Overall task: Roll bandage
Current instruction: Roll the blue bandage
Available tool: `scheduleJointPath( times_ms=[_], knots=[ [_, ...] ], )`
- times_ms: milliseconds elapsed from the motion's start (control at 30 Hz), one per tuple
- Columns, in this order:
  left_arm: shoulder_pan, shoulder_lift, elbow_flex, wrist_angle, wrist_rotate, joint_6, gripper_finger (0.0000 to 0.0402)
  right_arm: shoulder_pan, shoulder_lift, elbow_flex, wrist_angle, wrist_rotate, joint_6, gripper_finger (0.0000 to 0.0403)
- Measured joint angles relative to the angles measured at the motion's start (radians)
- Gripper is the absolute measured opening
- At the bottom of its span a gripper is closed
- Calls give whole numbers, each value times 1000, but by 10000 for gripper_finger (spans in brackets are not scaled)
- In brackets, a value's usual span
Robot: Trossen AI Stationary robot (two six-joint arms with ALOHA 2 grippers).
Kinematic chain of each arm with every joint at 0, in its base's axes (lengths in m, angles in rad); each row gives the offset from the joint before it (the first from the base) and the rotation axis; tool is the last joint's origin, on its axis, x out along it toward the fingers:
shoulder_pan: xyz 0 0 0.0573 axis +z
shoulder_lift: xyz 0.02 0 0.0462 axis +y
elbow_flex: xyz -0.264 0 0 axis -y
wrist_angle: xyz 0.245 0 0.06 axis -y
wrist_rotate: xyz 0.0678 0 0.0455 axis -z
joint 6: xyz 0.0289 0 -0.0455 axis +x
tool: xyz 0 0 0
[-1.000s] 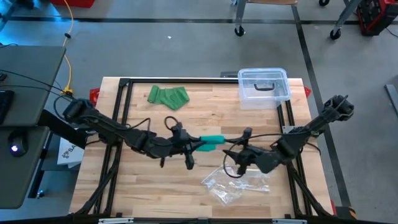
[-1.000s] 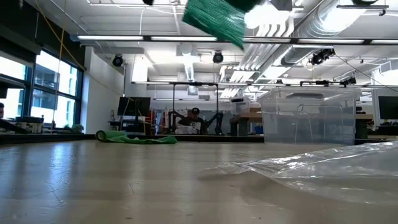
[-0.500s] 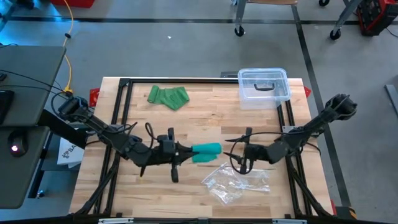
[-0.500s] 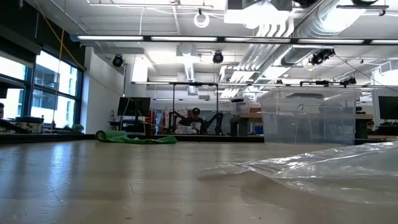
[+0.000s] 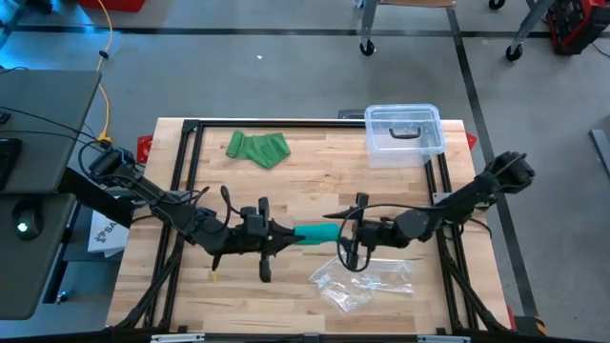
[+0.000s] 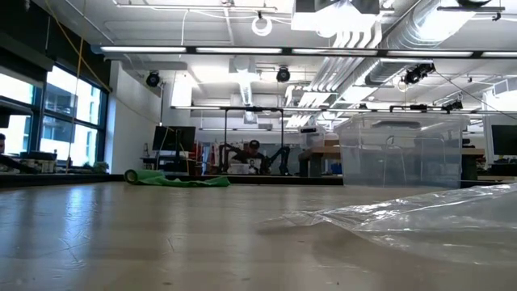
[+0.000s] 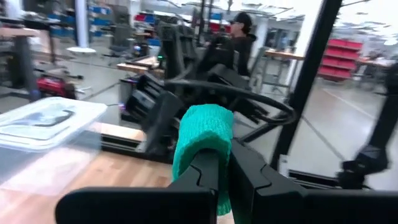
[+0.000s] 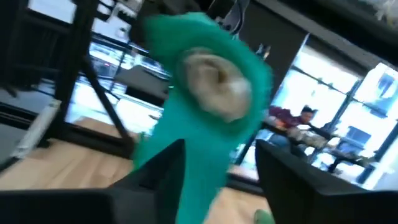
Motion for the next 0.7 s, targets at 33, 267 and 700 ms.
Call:
scheduleJointPath(
  times_ms=[33, 267, 700],
  knots=[
    [0, 0, 0, 0, 17, -11, 5, -2, 5, 12, 0, -1, -13, 152],
    [-16, 0, 0, -8, 120, -97, 6, 17, 0, 27, 34, 63, -145, 14],
    [-14, 30, 0, -107, 144, -274, 139, 98, -16, 93, -1, 188, -414, 1]
  ],
)
